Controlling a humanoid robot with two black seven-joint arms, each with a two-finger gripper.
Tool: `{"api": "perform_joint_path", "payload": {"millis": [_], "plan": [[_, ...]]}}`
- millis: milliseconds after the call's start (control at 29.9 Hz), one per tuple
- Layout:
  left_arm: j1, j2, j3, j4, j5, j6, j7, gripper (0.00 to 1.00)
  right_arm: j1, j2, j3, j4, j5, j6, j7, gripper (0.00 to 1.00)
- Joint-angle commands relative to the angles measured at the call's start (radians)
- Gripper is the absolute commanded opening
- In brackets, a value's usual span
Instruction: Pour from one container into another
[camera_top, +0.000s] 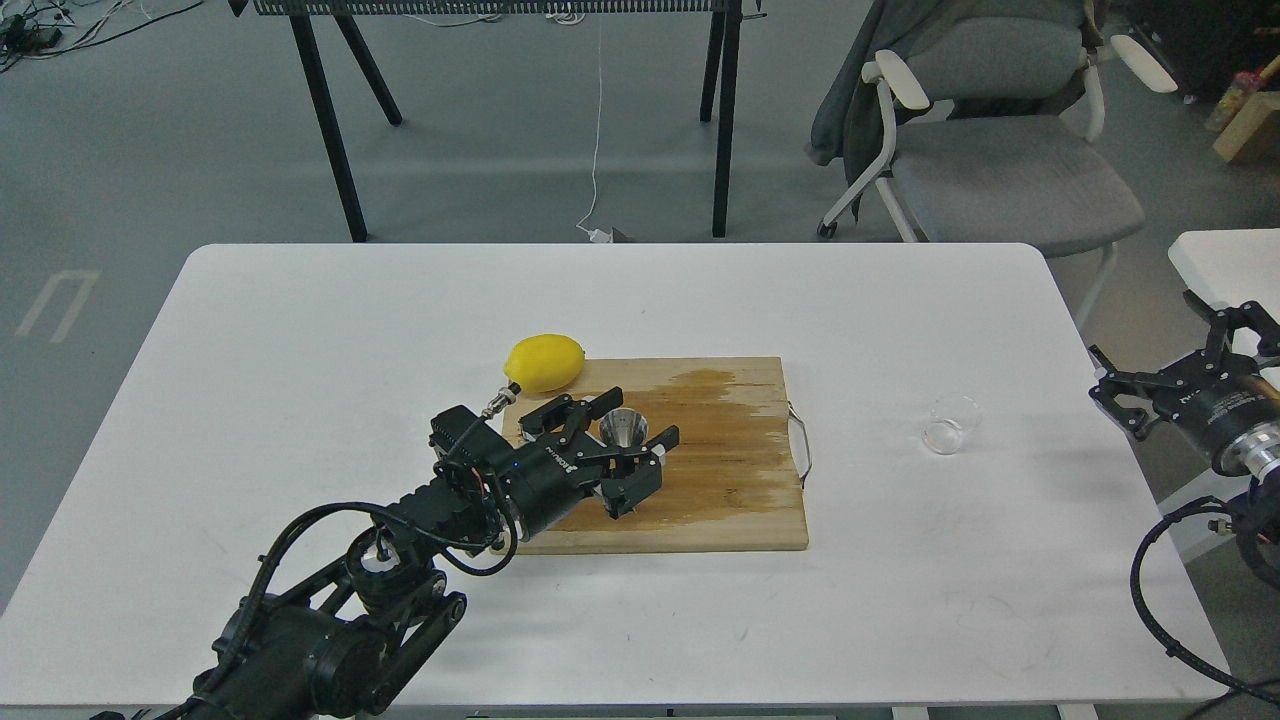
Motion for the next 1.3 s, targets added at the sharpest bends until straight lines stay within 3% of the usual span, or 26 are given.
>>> {"api": "perform_joint_path", "payload": {"millis": [0,201,502,569,669,702,736,1004,1137,1271], "plan": [[-0.017,0.000,-0.006,0.012,0.008,-0.055,0.000,0.87,0.000,0.000,0.000,0.000,0.000,0.000,0.000,0.99],[-0.023,0.000,-0.103,0.078,0.008,-0.243,0.000,0.87,0.000,0.002,0.002,-0.002,0.000,0.000,0.000,0.99],[-0.049,0.000,-0.178,0.113,0.056,-0.348,0.000,0.87,0.000,0.005,0.002,-0.003,0.000,0.000,0.000,0.99],[-0.051,0.000,-0.209,0.148,0.062,-0.407,0.000,0.87,0.000,0.003,0.003,-0.003,0.000,0.000,0.000,0.99],[-0.056,0.000,-0.295,0.230,0.062,-0.590,0.000,0.87,0.000,0.003,0.007,-0.003,0.000,0.000,0.000,0.99],[-0.065,0.000,-0.339,0.262,0.060,-0.680,0.000,0.87,0.000,0.003,0.008,-0.003,0.000,0.000,0.000,0.99],[-0.085,0.000,-0.383,0.285,0.056,-0.705,0.000,0.87,0.002,0.003,0.008,-0.003,0.000,0.000,0.000,0.99],[-0.379,0.000,-0.928,0.320,0.062,-0.705,0.000,0.87,0.021,-0.002,0.008,-0.002,0.000,0.000,0.000,0.99],[-0.531,0.000,-1.178,0.273,0.063,-0.705,0.000,0.87,0.046,-0.011,0.005,-0.008,0.000,0.000,-0.002,0.99],[-0.722,0.000,-1.443,0.115,0.062,-0.705,0.000,0.87,0.058,-0.015,0.003,-0.008,0.000,0.000,-0.005,0.99]]}}
